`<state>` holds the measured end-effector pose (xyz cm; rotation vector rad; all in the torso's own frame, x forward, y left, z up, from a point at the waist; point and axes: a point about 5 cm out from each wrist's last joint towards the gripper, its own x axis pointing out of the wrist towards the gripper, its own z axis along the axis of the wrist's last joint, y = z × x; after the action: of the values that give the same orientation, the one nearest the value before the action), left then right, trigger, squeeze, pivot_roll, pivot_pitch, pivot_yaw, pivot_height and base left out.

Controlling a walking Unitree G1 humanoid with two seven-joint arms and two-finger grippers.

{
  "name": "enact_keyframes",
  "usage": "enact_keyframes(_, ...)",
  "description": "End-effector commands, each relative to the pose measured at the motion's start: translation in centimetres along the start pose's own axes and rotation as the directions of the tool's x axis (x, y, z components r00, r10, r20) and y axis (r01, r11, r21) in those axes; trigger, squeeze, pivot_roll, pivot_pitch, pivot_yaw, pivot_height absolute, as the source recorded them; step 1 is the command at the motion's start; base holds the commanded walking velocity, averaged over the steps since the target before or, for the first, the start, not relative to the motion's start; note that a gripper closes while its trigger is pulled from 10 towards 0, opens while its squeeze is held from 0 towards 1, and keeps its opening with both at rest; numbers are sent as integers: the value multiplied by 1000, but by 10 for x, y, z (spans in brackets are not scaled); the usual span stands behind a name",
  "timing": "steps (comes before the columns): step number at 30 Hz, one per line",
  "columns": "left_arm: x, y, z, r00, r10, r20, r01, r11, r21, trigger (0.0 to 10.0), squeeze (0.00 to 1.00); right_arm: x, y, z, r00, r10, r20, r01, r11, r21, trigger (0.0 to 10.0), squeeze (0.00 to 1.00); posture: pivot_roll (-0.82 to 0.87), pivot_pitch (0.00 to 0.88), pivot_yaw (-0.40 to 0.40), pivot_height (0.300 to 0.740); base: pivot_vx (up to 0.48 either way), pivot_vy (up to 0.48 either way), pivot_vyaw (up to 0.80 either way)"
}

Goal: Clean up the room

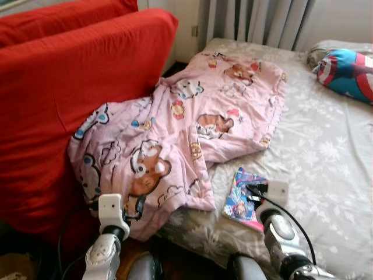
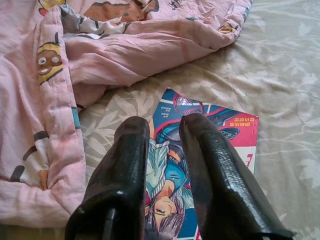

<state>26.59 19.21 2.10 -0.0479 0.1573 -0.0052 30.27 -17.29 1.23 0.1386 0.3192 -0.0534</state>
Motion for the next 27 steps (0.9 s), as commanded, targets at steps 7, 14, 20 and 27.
enact_keyframes(7,6,-3,17,999,-43,32,43,999,8,10000,0,0,-11,-1,995,-95,-31,96,995,37,10000,0,-21,191,17,626,0,0,0)
enact_keyframes(14,-2,4,26,998,-41,51,39,999,24,10000,0,2,-20,2,986,-158,-59,163,982,90,10000,0,21,264,42,626,0,0,0)
enact_keyframes(20,-17,5,31,998,-43,46,41,999,30,10000,0,2,-20,-1,976,-196,-90,207,970,127,10000,0,64,314,65,626,0,0,0)
enact_keyframes(27,-29,10,40,998,-45,36,43,998,46,10000,0,2,-21,-1,968,-233,-96,248,950,192,10000,1000,89,347,85,626,0,0,0)
